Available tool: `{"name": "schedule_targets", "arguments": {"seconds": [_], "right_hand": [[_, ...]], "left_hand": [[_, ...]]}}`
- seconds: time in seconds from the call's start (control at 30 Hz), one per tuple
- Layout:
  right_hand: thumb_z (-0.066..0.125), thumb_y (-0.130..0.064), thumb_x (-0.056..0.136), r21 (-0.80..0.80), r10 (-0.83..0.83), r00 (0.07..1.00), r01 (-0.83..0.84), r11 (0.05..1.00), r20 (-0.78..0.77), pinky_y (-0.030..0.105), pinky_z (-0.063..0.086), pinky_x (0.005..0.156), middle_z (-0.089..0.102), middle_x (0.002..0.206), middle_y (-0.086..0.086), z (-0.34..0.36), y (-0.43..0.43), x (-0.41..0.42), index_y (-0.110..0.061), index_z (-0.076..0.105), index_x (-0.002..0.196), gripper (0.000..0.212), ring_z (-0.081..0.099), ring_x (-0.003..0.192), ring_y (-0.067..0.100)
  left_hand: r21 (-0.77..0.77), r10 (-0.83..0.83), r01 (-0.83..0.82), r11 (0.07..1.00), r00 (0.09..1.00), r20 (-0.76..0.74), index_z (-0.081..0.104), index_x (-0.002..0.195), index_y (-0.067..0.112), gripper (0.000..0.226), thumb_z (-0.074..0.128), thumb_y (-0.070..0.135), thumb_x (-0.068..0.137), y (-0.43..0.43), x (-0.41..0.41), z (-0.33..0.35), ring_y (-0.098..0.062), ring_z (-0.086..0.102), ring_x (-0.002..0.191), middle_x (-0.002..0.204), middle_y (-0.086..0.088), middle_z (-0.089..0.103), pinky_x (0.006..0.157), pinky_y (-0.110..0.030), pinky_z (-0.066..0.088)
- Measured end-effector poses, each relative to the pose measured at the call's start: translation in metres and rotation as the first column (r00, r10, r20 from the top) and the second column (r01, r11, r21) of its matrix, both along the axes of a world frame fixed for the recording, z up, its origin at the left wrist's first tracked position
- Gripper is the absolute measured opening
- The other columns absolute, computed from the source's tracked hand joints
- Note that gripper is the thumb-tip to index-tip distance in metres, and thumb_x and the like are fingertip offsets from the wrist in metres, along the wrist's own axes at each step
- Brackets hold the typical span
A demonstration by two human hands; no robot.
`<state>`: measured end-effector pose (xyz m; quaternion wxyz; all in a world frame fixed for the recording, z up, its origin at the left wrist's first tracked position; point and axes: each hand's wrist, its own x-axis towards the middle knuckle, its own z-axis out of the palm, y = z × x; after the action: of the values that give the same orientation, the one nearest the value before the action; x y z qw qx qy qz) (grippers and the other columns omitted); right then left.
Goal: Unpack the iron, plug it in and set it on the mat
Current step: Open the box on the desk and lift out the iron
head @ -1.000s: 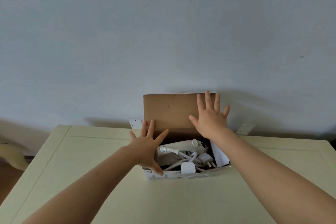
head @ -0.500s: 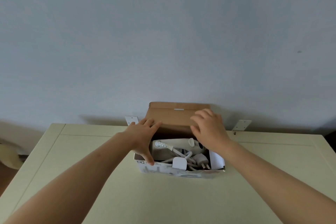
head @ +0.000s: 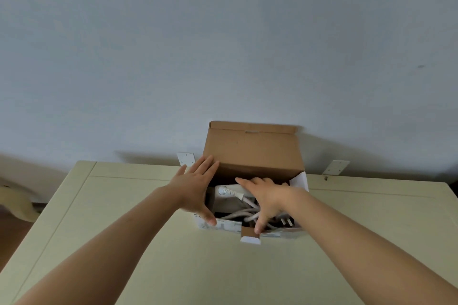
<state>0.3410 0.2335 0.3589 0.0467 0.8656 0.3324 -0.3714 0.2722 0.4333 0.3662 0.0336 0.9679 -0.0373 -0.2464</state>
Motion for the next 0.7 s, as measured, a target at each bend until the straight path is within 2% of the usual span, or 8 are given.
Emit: {"name": "schedule_targets", "arguments": {"seconds": [0.07,0.17,0.3,0.37,0.5,0.57,0.63,0.7], "right_hand": [[0.084,-0.044,0.056,0.01,-0.007,1.0,0.007,1.0,-0.009,0.052,0.033,0.105,0.019,0.152,-0.003,-0.002,-0.002,0.003,-0.04,-0.01,0.145,0.129,0.021,0.138,0.025],[0.087,-0.037,0.055,0.102,-0.081,0.995,0.087,0.991,-0.064,0.046,0.036,0.106,0.027,0.147,-0.002,-0.006,-0.006,0.005,-0.036,0.004,0.146,0.123,0.026,0.132,0.024],[0.086,-0.025,0.057,0.182,-0.16,0.981,0.179,0.967,-0.11,0.038,0.044,0.097,0.043,0.131,-0.001,-0.007,-0.006,0.012,-0.03,0.032,0.135,0.095,0.045,0.116,0.022],[0.083,-0.02,0.063,0.215,-0.202,0.972,0.224,0.951,-0.119,0.037,0.046,0.092,0.048,0.125,0.002,-0.009,-0.007,0.013,-0.029,0.038,0.13,0.082,0.05,0.109,0.022],[0.077,-0.024,0.066,0.218,-0.184,0.983,0.182,0.959,-0.01,0.048,0.046,0.09,0.051,0.116,0.0,-0.018,-0.006,0.006,-0.037,0.037,0.128,0.075,0.05,0.104,0.023],[0.074,-0.025,0.068,0.281,-0.22,0.975,0.208,0.937,0.012,0.048,0.046,0.087,0.055,0.11,-0.001,-0.021,-0.002,0.003,-0.035,0.046,0.12,0.06,0.052,0.099,0.022],[0.069,-0.018,0.074,0.333,-0.238,0.971,0.215,0.918,0.029,0.046,0.048,0.084,0.059,0.102,0.001,-0.021,0.004,0.001,-0.028,0.053,0.109,0.04,0.053,0.094,0.023],[0.061,-0.011,0.079,0.329,-0.204,0.972,0.156,0.931,0.117,0.045,0.046,0.085,0.06,0.097,0.003,-0.018,0.01,-0.003,-0.023,0.056,0.104,0.028,0.051,0.093,0.024]], "left_hand": [[0.003,0.002,-0.002,1.0,1.0,-0.006,-0.02,0.146,0.02,0.142,0.074,0.068,0.051,0.0,0.001,0.0,-0.015,-0.021,0.144,0.156,0.002,-0.024,0.119,-0.049,0.002],[0.007,0.002,-0.002,1.0,1.0,-0.005,-0.018,0.146,0.019,0.142,0.074,0.068,0.05,0.0,0.002,0.0,-0.016,-0.02,0.144,0.156,0.002,-0.023,0.119,-0.052,0.005],[0.012,0.005,-0.005,1.0,1.0,-0.017,-0.019,0.146,0.02,0.143,0.074,0.068,0.05,0.001,0.003,-0.001,-0.015,-0.02,0.144,0.156,0.004,-0.023,0.117,-0.057,0.007],[0.013,0.01,-0.01,1.0,1.0,-0.029,-0.019,0.146,0.02,0.143,0.075,0.068,0.05,0.0,0.003,0.0,-0.015,-0.021,0.144,0.156,0.004,-0.024,0.116,-0.058,0.007],[0.007,0.026,-0.025,1.0,0.999,-0.03,-0.018,0.146,0.02,0.143,0.076,0.067,0.05,-0.001,0.003,0.001,-0.016,-0.021,0.144,0.156,0.005,-0.023,0.115,-0.06,0.008],[0.006,0.027,-0.027,1.0,0.999,-0.028,-0.018,0.147,0.02,0.143,0.076,0.067,0.049,-0.001,0.003,0.0,-0.016,-0.02,0.144,0.156,0.005,-0.023,0.115,-0.06,0.009],[0.009,0.03,-0.03,1.0,0.999,-0.033,-0.018,0.147,0.02,0.144,0.075,0.068,0.049,0.0,0.003,0.0,-0.016,-0.02,0.144,0.156,0.005,-0.023,0.115,-0.06,0.008],[0.016,0.034,-0.033,0.999,0.999,-0.031,-0.018,0.147,0.02,0.144,0.075,0.069,0.048,0.0,0.004,-0.001,-0.016,-0.019,0.145,0.157,0.005,-0.022,0.115,-0.06,0.009]]}}
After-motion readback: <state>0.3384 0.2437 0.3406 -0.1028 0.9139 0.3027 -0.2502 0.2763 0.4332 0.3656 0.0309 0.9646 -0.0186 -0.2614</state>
